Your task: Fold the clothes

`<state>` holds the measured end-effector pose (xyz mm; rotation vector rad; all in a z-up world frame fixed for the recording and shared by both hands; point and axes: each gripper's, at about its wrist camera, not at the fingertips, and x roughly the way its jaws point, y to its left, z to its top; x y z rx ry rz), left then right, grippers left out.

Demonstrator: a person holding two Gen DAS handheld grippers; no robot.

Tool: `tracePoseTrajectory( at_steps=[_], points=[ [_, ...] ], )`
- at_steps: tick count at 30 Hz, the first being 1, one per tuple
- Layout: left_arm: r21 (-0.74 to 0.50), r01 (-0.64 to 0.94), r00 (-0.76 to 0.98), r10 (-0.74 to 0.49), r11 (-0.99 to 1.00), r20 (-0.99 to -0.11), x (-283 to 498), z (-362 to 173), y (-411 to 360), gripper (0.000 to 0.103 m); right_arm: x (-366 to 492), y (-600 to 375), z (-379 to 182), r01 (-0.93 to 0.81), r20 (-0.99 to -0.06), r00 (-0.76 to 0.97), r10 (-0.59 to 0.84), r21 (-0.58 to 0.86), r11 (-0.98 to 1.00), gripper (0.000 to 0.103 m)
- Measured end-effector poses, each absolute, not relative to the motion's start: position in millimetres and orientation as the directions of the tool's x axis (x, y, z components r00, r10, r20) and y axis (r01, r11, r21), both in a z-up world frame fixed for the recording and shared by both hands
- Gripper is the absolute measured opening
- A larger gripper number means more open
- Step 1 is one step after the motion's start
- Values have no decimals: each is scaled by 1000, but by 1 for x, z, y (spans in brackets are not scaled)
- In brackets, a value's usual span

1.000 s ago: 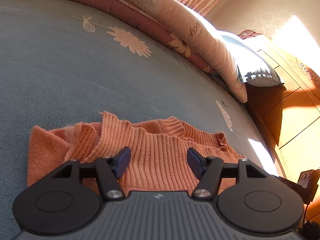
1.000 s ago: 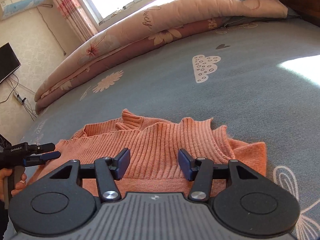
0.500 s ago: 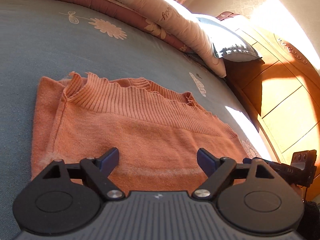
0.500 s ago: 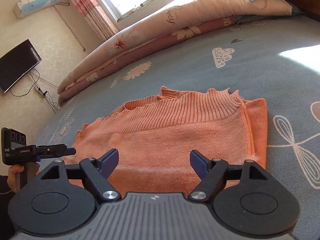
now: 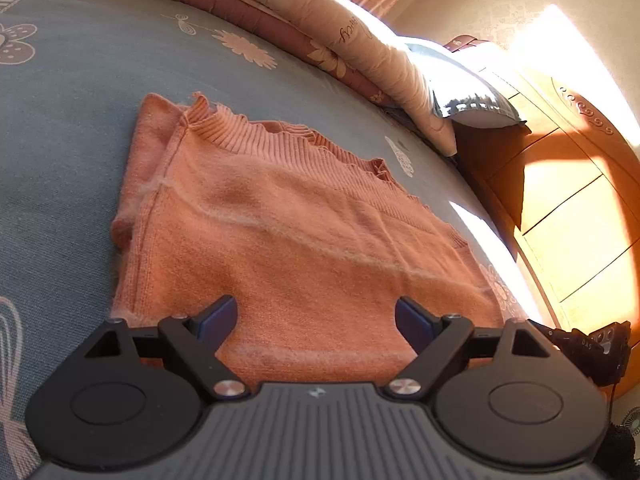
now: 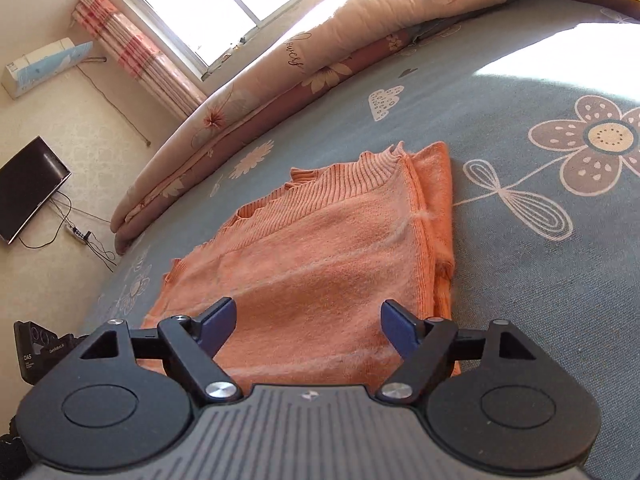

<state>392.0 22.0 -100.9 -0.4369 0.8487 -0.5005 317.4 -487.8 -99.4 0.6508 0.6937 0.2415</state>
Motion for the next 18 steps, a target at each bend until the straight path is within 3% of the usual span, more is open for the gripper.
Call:
tracePoseTrajectory(
  at_steps=[4,10,15,17,18],
  points=[
    [-523,164,614,-501,837,-610,376,-103,36,85,297,-493,-108,19,-468,786,404,671,741,81],
    [-550,154,661,-500,821,-560,339,-88,16,86,284,-470,-108,-54,-497,818,290,435,899,82],
    [-442,234,664,-474,866,-579,313,-89,-38,86,274,-452,-107,-101,-494,848,193,207,973,80],
    [-422,270,661,-485,866,-573,310,-87,-57,86,269,-444,-107,-115,-485,861,155,111,987,76],
    [-412,287,659,-490,865,-570,309,-86,-67,86,268,-446,-108,-117,-479,864,157,112,987,68]
  ],
)
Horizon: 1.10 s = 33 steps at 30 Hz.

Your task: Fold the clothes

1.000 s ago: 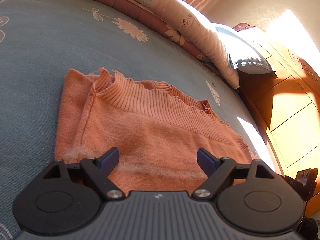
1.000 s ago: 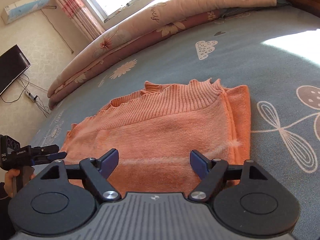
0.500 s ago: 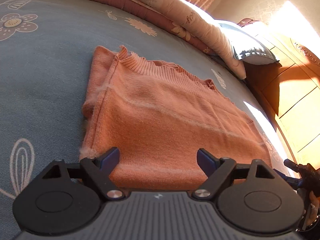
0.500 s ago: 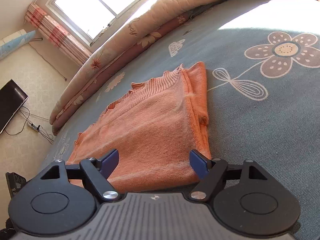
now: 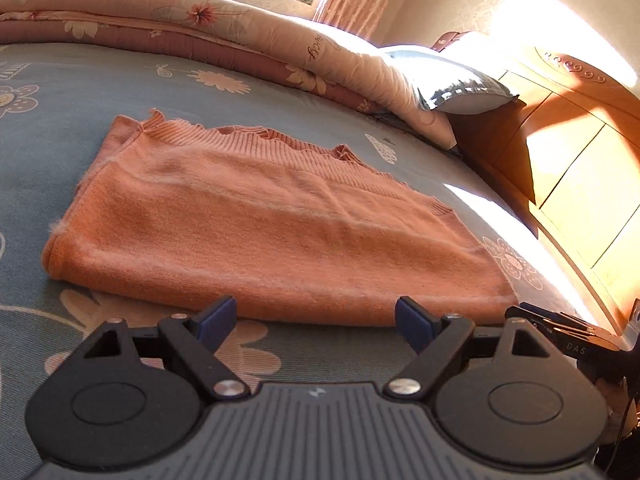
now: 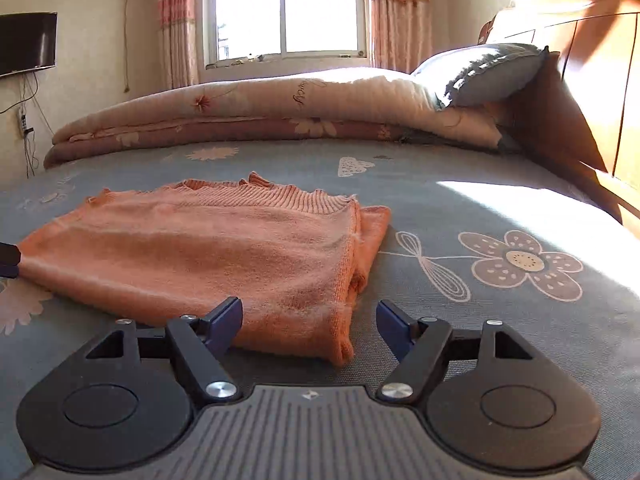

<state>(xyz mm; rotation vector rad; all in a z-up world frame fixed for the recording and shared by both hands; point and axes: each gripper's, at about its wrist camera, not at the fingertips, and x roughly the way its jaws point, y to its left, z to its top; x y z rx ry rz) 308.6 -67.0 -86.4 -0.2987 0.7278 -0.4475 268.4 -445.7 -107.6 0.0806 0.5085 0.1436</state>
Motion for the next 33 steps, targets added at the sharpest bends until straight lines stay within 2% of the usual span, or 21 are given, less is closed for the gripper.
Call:
tracePoseTrajectory(
  at_steps=[3,12,14,17,19,22,27,28,30,33],
  points=[
    [-380,340,654,-506,860,-562,304,-84,-96,86,268,-462,-109,-111,-455,866,209,233,966,65],
    [-283,470,631,-543,836,-554,286,-76,-177,86,268,-512,-113,-95,-347,873,342,567,818,65],
    [-274,462,622,-528,844,-578,274,-71,-180,86,268,-522,-113,-92,-317,875,365,632,770,72],
    [-282,437,610,-512,854,-604,253,-60,-176,86,268,-530,-116,-87,-275,879,389,710,699,74],
    [-312,427,606,-524,849,-599,234,-51,-165,86,267,-530,-119,-83,-250,882,400,751,655,79],
    [-330,420,612,-532,846,-585,206,-44,-153,91,265,-530,-123,-78,-212,886,412,808,584,79],
    [-309,484,629,-571,819,-527,185,-56,-153,92,263,-530,-130,-71,-147,893,425,887,456,83],
    [-304,497,632,-579,813,-515,181,-59,-154,92,263,-530,-132,-69,-134,895,426,901,429,90],
    [-276,541,630,-601,794,-493,182,-64,-159,92,262,-532,-136,-71,-107,897,429,923,378,99],
    [-226,672,563,-684,706,-464,223,-70,-186,92,266,-539,-147,-87,-67,896,439,943,321,99]
  ],
)
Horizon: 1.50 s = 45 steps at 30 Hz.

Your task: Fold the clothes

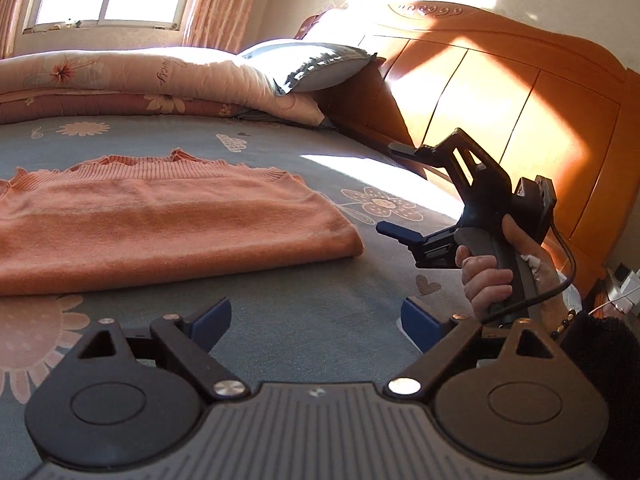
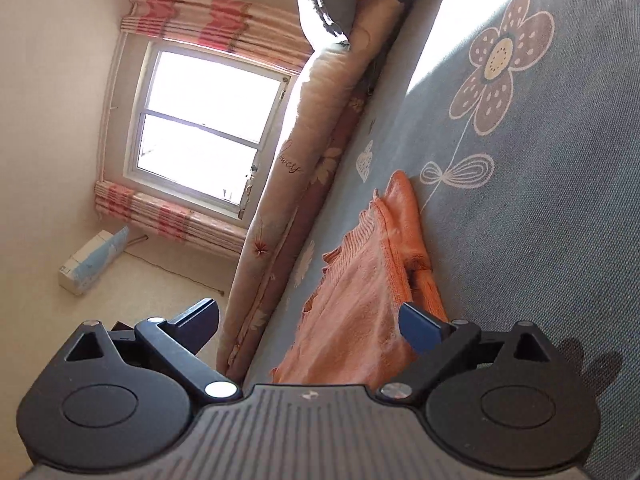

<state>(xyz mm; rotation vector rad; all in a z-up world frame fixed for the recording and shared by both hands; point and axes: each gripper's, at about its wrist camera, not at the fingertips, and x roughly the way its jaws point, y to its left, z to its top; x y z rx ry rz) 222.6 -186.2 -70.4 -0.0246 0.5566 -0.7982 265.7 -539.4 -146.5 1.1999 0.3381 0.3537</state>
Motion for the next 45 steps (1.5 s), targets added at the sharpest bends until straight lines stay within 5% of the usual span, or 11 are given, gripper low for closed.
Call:
tracePoseTrajectory(
  at_steps=[6,16,27,36,45],
  points=[
    [-393,738,377,-819,548,-433,319,-81,-244,92,272,-554,-168,-118,15,893,450,972,203,97],
    [-667,402,430,-772,628,-468,347,-88,-256,92,279,-579,-200,-161,152,886,439,987,-17,97],
    [-807,-20,296,-767,591,-569,414,-111,-294,92,340,-585,-175,52,-60,822,567,998,30,99],
    [-800,-97,262,-760,592,-595,416,-124,-280,91,370,-554,-145,42,-317,589,743,930,364,99],
    [-803,-135,226,-771,580,-595,421,-128,-275,91,392,-543,-136,-23,-327,491,807,921,388,100]
  ],
)
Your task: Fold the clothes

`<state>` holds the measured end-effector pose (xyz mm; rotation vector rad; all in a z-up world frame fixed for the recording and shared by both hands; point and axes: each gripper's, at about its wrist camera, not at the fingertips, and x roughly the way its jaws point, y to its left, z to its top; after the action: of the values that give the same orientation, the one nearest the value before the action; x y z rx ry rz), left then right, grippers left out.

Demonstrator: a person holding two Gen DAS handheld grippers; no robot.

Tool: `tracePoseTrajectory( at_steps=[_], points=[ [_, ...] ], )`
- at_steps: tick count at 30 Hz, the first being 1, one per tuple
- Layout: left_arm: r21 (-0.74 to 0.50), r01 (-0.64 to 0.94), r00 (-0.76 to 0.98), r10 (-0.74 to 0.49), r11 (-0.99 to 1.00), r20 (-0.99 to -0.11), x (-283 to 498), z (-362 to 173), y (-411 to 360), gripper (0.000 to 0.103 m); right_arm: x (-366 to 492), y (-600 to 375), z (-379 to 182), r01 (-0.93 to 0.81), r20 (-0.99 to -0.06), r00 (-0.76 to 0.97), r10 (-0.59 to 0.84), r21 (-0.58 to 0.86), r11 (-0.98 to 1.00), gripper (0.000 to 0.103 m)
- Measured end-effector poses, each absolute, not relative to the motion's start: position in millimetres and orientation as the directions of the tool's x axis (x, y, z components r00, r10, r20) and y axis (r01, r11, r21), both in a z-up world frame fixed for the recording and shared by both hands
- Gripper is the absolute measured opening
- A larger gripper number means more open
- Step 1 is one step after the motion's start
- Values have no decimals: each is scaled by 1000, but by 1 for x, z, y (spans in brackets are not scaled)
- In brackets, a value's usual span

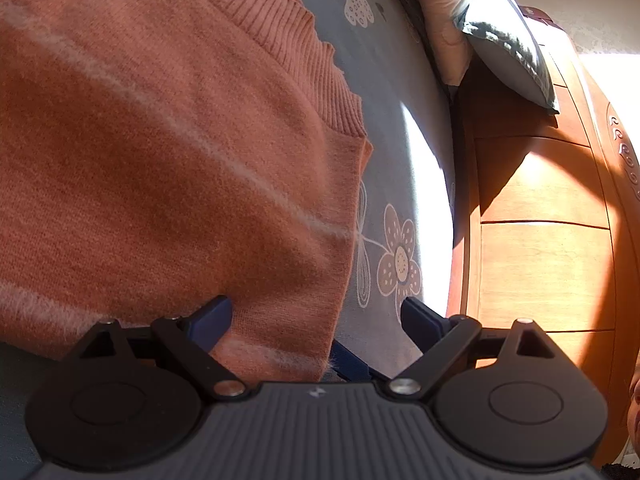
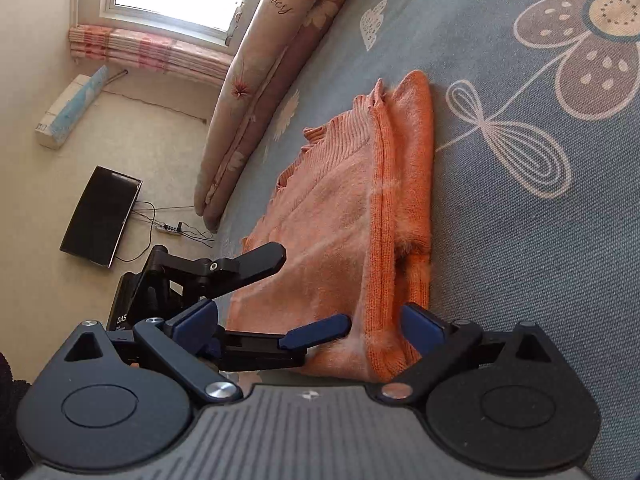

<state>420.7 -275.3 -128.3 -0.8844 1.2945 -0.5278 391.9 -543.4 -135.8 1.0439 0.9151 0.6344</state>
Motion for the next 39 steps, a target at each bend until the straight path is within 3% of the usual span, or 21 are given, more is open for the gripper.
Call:
tracePoseTrajectory(
  at_steps=[15,21,26,30,33,39],
  points=[
    [-772,-128,257,-731,623,-633,426,-117,-259,92,396,-563,-136,-1,-308,210,928,949,316,100],
    [-741,-48,294,-700,669,-651,419,-98,-249,92,379,-586,-118,-23,-399,248,883,908,417,100],
    [-709,18,327,-674,705,-662,413,-82,-241,92,383,-564,-105,-103,-357,307,882,909,404,96],
    [-645,67,365,-620,762,-695,407,-68,-222,92,386,-535,-102,-140,-437,324,839,855,500,95],
    [-555,92,398,-542,827,-740,398,-60,-197,92,379,-529,-98,-92,-568,350,745,770,631,81],
    [-496,121,438,-494,860,-751,383,-55,-144,92,376,-484,-55,-149,-664,372,649,647,748,83]
  ],
)
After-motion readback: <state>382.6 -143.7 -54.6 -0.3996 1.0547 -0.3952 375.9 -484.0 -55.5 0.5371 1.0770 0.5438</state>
